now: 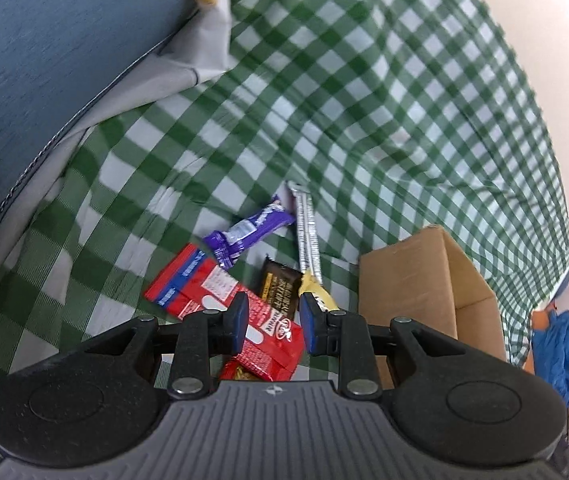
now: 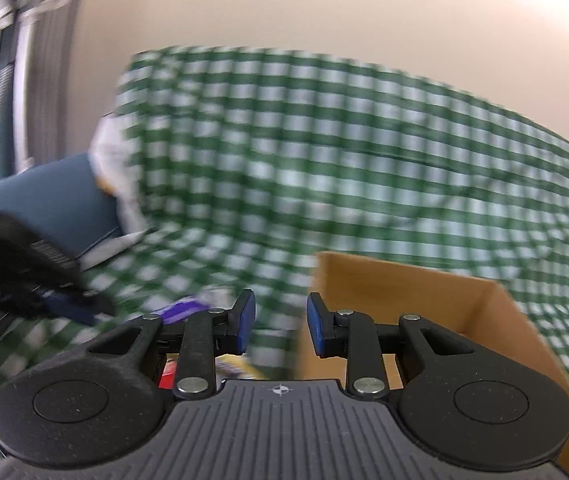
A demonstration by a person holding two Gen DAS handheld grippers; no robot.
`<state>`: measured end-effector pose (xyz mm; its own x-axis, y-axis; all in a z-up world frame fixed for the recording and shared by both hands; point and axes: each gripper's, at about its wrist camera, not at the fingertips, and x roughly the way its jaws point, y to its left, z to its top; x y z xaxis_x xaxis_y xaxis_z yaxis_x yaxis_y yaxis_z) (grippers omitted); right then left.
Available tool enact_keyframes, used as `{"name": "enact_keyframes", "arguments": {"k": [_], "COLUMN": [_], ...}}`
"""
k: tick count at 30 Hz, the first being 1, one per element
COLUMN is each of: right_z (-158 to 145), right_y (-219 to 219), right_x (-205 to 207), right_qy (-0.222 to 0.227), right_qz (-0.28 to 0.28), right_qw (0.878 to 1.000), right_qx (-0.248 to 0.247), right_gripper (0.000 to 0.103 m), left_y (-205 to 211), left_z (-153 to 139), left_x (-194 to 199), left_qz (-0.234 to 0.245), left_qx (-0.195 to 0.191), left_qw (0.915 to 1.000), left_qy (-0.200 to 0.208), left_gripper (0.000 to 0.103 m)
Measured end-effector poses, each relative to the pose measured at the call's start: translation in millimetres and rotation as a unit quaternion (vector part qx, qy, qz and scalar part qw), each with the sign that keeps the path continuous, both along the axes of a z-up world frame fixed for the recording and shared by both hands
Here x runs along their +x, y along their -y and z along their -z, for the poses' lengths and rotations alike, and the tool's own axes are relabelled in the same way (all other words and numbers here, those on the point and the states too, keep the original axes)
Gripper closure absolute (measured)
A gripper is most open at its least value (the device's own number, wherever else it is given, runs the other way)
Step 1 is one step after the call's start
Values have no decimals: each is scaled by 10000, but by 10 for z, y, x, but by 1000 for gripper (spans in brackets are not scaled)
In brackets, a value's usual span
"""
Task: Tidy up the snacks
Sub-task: 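Lower the left tool to the red wafer bar while the right tool reaches the small gold candy, then close the left tool on the red wafer bar while the right tool grasps the gold candy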
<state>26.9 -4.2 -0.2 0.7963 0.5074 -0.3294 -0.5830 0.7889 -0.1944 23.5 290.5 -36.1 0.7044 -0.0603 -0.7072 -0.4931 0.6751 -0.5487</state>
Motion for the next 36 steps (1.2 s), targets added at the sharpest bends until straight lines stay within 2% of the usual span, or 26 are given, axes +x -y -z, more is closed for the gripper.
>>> {"name": "enact_keyframes", "arguments": {"k": [3,5,8,11,13,15,17,19,21,24,27,32,36], "right_z": [147,227,405,554,643,715,780,835,911,953,1030,1097,1098], "right_y": [-268,-439,-663,-819,-894,-947,-978,-979,-987,-991,-1041,-1092,-1083], "right_x": [-85,-93,-45,20,92,143,196,236,274,315,343,316,319], "right_qy": [-38,-168,-629,-971,-1247,-1425,-1598,-1754,-1877,-2003,-2137,-2119,-2113], "right_qz": [-312,-447,-619,-624,-677,-670,-684,-692,-724,-815,-924,-1108,-1165], "right_qw": [9991,9977,9921,9855,9801,9760,9724,9690,9663,9640,9604,9574,9575], "right_qx": [-280,-472,-893,-1245,-1385,-1502,-1555,-1599,-1606,-1547,-1529,-1618,-1580], "right_gripper": [73,73,73,70,68,65,58,53,53,53,53,53,61], "left_y": [-36,-39,-31,-49,-92,-125,-162,-189,-216,-202,-157,-63,-38], "left_z": [109,189,298,421,481,521,586,632,668,667,639,618,601], "left_x": [18,57,120,176,171,188,197,240,279,402,520,706,800], "left_qz": [-94,-116,-104,-125,-169,-187,-211,-267,-270,-156,17,235,188], "left_qx": [-254,-410,-429,-507,-631,-702,-764,-819,-867,-776,-521,-118,205], "left_qw": [9996,9989,9977,9949,9937,9930,9916,9900,9893,9904,9924,9932,9929], "left_qy": [-123,-210,-513,-866,-914,-933,-1026,-1120,-1138,-1136,-1116,-1135,-1154], "left_gripper": [69,60,50,48,48,43,39,39,39,36,33,23,20]}}
